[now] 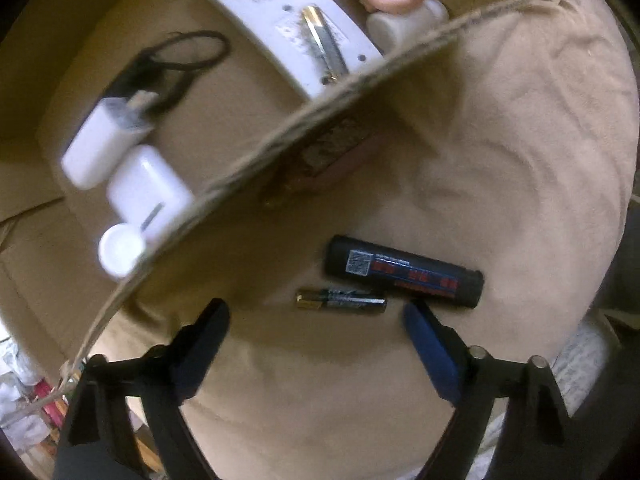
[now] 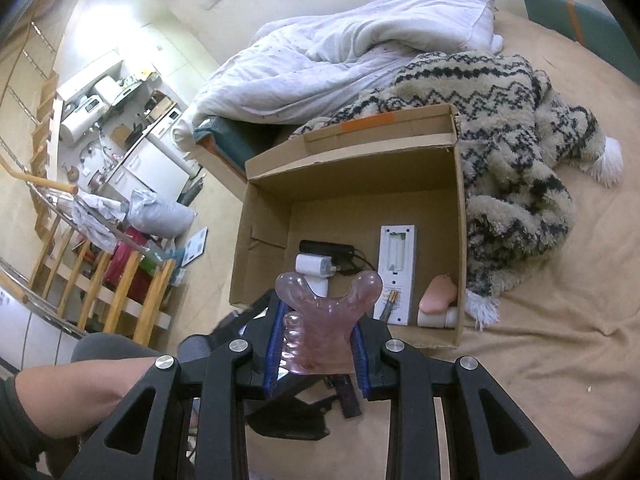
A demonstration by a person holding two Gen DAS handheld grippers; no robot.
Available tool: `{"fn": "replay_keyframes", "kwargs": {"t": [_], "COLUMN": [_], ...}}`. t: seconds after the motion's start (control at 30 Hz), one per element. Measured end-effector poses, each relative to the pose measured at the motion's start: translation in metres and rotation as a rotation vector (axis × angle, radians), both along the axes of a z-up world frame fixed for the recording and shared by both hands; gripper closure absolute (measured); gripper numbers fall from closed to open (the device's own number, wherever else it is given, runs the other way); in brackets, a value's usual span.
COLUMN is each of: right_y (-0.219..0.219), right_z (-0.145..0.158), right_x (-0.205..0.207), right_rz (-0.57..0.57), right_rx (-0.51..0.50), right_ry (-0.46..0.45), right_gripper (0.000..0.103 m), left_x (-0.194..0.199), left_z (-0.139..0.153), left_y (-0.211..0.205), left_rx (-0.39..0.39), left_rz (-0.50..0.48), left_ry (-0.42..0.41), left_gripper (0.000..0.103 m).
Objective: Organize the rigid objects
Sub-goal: 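Grasp an AA battery with the left gripper while the right holds the teether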
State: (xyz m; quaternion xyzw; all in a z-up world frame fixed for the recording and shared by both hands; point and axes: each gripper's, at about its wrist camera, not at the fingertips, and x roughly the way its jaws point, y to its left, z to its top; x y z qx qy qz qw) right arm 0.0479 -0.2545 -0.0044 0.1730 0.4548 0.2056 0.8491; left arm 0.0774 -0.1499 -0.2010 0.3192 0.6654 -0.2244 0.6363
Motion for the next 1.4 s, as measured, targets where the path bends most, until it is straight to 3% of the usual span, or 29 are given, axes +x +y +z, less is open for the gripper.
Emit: {"fn": "replay_keyframes", "kwargs": {"t": [0.13,0.2,0.27,0.73,1.03,1.27,1.4], "right_y": [0.0,0.001,0.002,0.005,0.005,0.003,0.003], "right_z": [0.0,0.0,0.0,-0.003,-0.002,0.0,0.0], "right_x": [0.001,0.002,0.002,0.0,0.002,0.004,0.007], "right_rz": [-0.002,-0.002,-0.001,-0.002,-0.015,-0.035,-0.042], "right_rx": [0.002,-0.001,-0.003,-0.034,-0.048,-0.063,-0.075], "right_ry": [0.002,0.003,0.004,0.012,0.009,-0.003,-0.006], "right_gripper": [0.072,0.072,0.072,0.072,0.072,0.072,0.072], "left_x": [0.004,0.008,0.01,0.007,0.008,0.013,0.021], "left_z": [-0.005,-0.003,0.0,0.018,0.056,0.104,0.134], "left_y": [-0.002,0.001,0.005,0.041,0.112,0.168,0.18], "left_rx": [-0.011,-0.038,-0.058,-0.012,-0.014,-0.082,-0.133], "left_rz": [0.014,0.046,0.068,0.171,0.372,0.557,0.621], "left_ry": [0.021,0.042,0.058,-0.004,-0.097,-0.256,-0.369], "left_gripper": [0.028,0.04,0.064,0.063,0.063,0.063,0.063]}}
